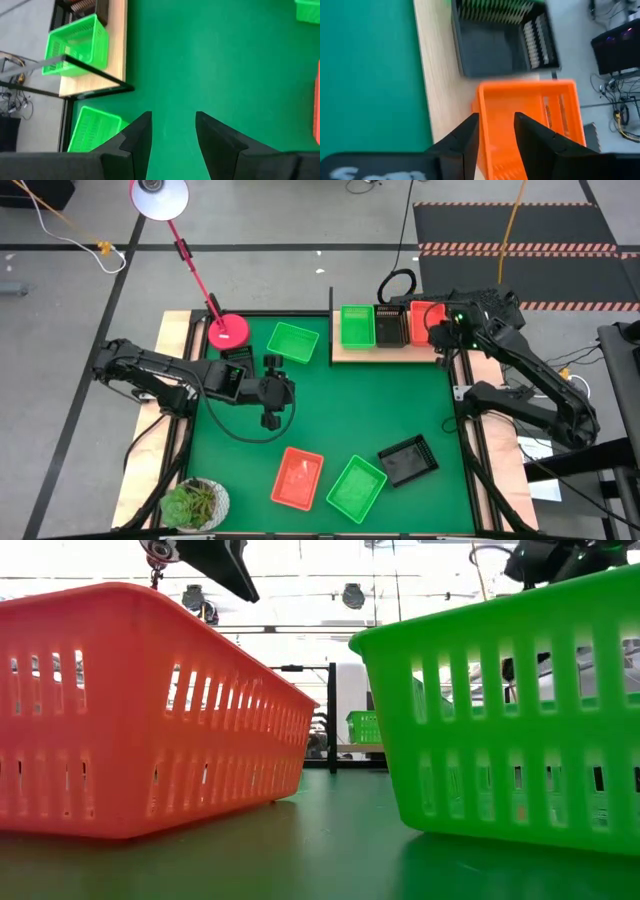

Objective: Stack baskets on shelf by color
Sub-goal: Stack the bottom black bin on top of the black bin on the shelf

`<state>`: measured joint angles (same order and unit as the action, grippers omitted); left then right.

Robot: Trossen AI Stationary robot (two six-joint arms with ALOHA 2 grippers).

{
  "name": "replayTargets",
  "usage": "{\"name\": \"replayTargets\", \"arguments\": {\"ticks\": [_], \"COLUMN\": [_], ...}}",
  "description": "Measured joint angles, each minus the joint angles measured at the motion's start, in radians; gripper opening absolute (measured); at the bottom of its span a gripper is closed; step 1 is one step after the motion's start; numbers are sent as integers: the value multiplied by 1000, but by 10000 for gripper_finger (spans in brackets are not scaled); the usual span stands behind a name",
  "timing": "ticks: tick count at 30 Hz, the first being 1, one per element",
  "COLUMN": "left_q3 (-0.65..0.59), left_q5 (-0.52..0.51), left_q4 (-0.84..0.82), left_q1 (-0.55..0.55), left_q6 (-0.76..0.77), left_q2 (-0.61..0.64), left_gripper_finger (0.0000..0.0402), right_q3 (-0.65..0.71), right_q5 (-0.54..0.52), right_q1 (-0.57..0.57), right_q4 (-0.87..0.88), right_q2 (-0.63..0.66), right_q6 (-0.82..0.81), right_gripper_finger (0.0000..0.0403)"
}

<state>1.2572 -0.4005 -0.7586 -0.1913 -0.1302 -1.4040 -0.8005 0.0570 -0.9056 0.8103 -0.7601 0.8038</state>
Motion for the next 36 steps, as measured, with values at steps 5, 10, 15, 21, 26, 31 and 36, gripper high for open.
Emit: {"name": "replayTargets", "arguments": {"ticks": [5,10,15,21,26,31,36], "left_q3": [0,0,0,0,0,-21,-92], "left_q5": [0,1,16,18,34,61,64], "left_q4": [24,23,23,23,6,-40,-51], "left_q1": [0,0,0,0,0,-28,-104], "left_q6": [-28,-28,-25,-14,32,155,256], "left_q2": [0,0,0,0,0,0,-1], "left_gripper_finger": [154,154,154,154,154,154,154], "right_q3": [0,0,0,0,0,0,-10], "right_q5": [30,83,73,-81,-245,-293,-293], "right_q1": [148,304,468,719,939,1080,1146], "right_q4": [-105,-221,-270,-284,-284,-318,-367], "right_q2": [41,53,50,22,-39,-98,-134], "right_q6": [-248,-512,-673,-822,-897,-931,-989], "right_gripper_finger": [109,103,100,100,100,100,100]}}
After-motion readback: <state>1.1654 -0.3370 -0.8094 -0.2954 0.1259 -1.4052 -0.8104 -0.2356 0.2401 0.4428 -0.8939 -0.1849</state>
